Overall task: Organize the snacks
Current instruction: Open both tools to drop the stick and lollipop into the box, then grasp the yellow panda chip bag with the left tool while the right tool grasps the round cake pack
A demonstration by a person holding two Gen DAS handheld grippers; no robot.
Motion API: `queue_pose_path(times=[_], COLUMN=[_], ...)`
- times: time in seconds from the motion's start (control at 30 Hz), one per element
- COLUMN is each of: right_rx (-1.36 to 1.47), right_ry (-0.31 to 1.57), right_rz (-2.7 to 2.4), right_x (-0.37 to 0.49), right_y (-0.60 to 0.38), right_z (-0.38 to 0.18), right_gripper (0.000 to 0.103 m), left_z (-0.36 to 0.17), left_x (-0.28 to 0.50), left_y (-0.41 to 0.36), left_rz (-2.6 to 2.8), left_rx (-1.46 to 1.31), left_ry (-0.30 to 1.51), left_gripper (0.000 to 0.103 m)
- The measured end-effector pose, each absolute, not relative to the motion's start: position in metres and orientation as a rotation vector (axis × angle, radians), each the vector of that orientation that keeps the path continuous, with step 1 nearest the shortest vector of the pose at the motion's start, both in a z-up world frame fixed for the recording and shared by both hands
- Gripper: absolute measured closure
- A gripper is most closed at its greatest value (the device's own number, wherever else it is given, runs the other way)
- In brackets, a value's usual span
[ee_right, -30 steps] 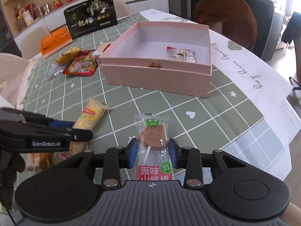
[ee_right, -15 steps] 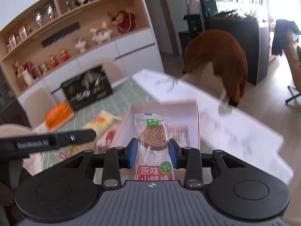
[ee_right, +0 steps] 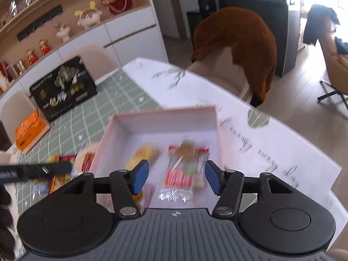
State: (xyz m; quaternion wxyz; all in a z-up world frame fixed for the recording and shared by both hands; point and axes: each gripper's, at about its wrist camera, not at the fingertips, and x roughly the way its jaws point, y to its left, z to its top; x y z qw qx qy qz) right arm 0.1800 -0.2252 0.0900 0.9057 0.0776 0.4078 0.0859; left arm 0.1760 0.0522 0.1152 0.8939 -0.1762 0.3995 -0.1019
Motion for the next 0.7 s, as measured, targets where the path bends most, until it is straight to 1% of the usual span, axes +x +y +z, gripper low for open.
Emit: queue_pose_path(times=[0.13, 0.2, 0.3, 0.4, 0.5, 0.6, 0.7], right_rx=[0.121, 0.11, 0.13, 0.146, 0.136, 0.098, 0.075], right_ry=[0.852, 0.863, 0.895, 0.931, 0.961, 0.98, 1.003], right_rz=[0.204, 0.212, 0.228, 0.258, 0.298, 0.329, 0.368], right_x=[0.154, 0.139, 0.12, 0.098, 0.076, 0.056, 0.04], right_y=[-0.211, -0.205, -0.196, -0.183, -0.167, -0.151, -0.133], right_z=[0.086, 0.085, 0.082, 0.079, 0.075, 0.073, 0.073], right_gripper=[0.045, 0.045, 0.044, 0.044, 0.04, 0.04, 0.04], left_z=[0.115, 0.104, 0.076, 0.053, 0.05, 0.049, 0.046], left_x=[0.177, 0.185, 0.2, 0.206, 0.189, 0.161, 0.126], left_y=[0.115, 0.144, 0.169, 0.168, 0.15, 0.132, 0.124], left_rz=[-0.011, 0.055, 0.073, 0.009, -0.076, -0.147, -0.182], left_rx=[-0.34, -0.331, -0.334, -0.311, -0.211, -0.143, -0.138], left_ry=[0.729, 0.741, 0.799, 0.853, 0.832, 0.864, 0.889], left_gripper=[0.074, 0.074, 0.074, 0.073, 0.073, 0.073, 0.073])
